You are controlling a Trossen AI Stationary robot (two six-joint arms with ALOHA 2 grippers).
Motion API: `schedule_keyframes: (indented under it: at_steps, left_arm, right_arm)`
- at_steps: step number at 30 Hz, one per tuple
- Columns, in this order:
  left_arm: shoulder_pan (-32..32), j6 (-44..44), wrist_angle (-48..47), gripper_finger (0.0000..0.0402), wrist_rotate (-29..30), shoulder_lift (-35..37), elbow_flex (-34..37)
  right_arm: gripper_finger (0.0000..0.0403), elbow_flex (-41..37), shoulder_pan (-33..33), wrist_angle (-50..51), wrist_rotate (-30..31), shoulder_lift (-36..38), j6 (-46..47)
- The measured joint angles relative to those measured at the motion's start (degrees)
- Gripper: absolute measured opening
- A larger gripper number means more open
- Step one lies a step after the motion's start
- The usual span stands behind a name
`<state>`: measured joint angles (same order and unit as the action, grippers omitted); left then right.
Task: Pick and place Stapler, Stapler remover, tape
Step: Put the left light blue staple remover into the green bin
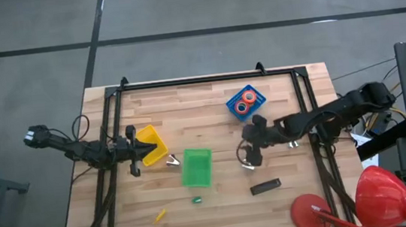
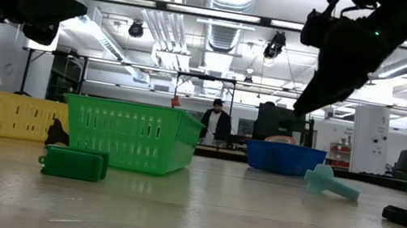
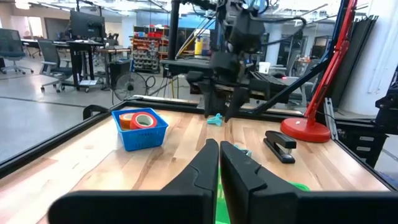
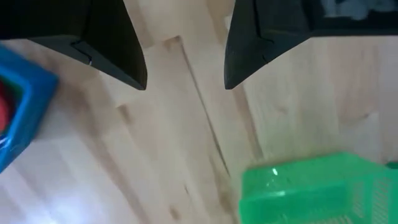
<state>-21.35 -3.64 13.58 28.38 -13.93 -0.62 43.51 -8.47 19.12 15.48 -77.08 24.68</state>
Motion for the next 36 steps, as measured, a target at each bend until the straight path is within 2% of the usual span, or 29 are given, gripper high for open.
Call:
schedule_keyframes:
  at_steps: [8, 22, 36]
  left_arm:
    - [0.0, 0.0, 0.01, 0.0021, 0.0, -0.02, 0.0]
    - [-0.01, 0.0, 0.0, 0.0019, -0.02, -0.02, 0.0]
    - [0.01, 0.0, 0.01, 0.0018, -0.01, -0.04, 0.0]
  right_arm:
    - [0.0195, -0.97, -3.43, 1.32, 0.31, -3.69, 6.78]
    - [0.0164, -4.42, -6.64, 1.51, -0.99, -4.05, 15.96]
    - [0.0136, -8.16, -8.2, -6.45, -1.02, -4.02, 19.69]
